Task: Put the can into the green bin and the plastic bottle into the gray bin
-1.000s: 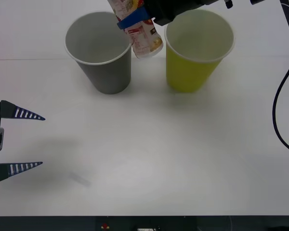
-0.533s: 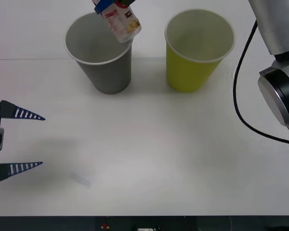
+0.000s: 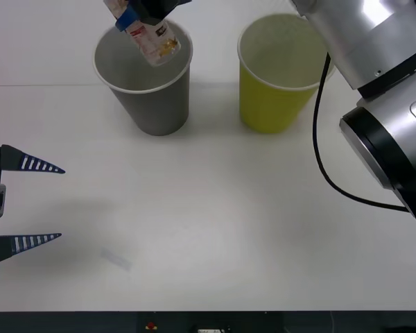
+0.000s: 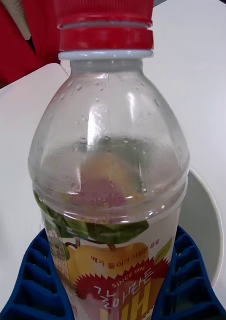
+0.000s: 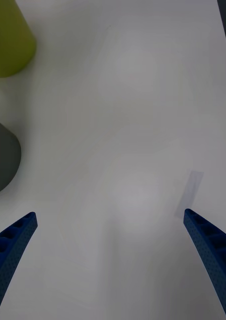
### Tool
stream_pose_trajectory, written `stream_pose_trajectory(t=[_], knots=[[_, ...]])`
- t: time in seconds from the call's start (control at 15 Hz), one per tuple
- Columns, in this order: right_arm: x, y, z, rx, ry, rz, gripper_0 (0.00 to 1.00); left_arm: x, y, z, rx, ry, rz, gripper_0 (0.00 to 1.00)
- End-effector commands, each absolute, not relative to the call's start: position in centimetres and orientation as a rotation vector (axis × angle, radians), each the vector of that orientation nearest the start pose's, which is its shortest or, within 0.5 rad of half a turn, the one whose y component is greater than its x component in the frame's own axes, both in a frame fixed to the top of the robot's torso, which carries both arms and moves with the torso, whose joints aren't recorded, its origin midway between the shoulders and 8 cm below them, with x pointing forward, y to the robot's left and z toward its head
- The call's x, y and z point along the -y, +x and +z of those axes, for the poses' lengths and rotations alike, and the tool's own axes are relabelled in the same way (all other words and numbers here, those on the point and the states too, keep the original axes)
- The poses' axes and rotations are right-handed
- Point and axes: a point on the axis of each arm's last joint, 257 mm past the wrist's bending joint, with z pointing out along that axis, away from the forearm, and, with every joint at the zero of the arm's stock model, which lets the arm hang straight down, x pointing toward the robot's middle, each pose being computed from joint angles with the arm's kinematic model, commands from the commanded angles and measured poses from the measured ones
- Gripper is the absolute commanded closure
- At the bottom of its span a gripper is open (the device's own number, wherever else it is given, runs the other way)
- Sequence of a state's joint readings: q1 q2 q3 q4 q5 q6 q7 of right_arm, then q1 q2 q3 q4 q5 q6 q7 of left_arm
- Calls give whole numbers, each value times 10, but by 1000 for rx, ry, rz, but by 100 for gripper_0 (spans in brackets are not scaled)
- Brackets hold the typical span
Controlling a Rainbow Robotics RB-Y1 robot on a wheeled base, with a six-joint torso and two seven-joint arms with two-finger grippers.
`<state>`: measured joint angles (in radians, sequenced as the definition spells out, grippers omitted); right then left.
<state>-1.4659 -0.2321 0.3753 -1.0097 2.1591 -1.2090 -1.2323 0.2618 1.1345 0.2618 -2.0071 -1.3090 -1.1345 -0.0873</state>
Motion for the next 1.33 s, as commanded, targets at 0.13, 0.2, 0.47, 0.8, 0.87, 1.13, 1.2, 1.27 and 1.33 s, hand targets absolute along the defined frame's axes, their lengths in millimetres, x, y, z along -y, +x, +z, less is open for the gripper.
stream_pose_trajectory(t=[0.13,0.2,0.47,0.8,0.87,1.13,1.2,1.27,1.33], knots=[[-132,575,43,-1828,-1237,350,45,-286,341,-167,-1444,1762,-118,0],[-132,575,43,-1820,-1247,345,0,-286,341,-167,-1444,1762,-118,0],[-135,571,42,-1817,-1262,365,0,-286,341,-167,-1444,1762,-118,0],[-120,556,55,-1812,-1301,427,0,-286,341,-167,-1444,1762,-118,0],[-110,550,60,-1808,-1314,437,0,-286,341,-167,-1444,1762,-118,0],[-69,519,66,-1751,-1370,462,0,-286,341,-167,-1444,1762,-118,0],[-58,511,64,-1729,-1376,475,0,-286,341,-167,-1444,1762,-118,0],[-49,504,62,-1705,-1384,475,0,-286,341,-167,-1444,1762,-118,0],[-39,495,60,-1679,-1393,478,0,-286,341,-167,-1444,1762,-118,0]])
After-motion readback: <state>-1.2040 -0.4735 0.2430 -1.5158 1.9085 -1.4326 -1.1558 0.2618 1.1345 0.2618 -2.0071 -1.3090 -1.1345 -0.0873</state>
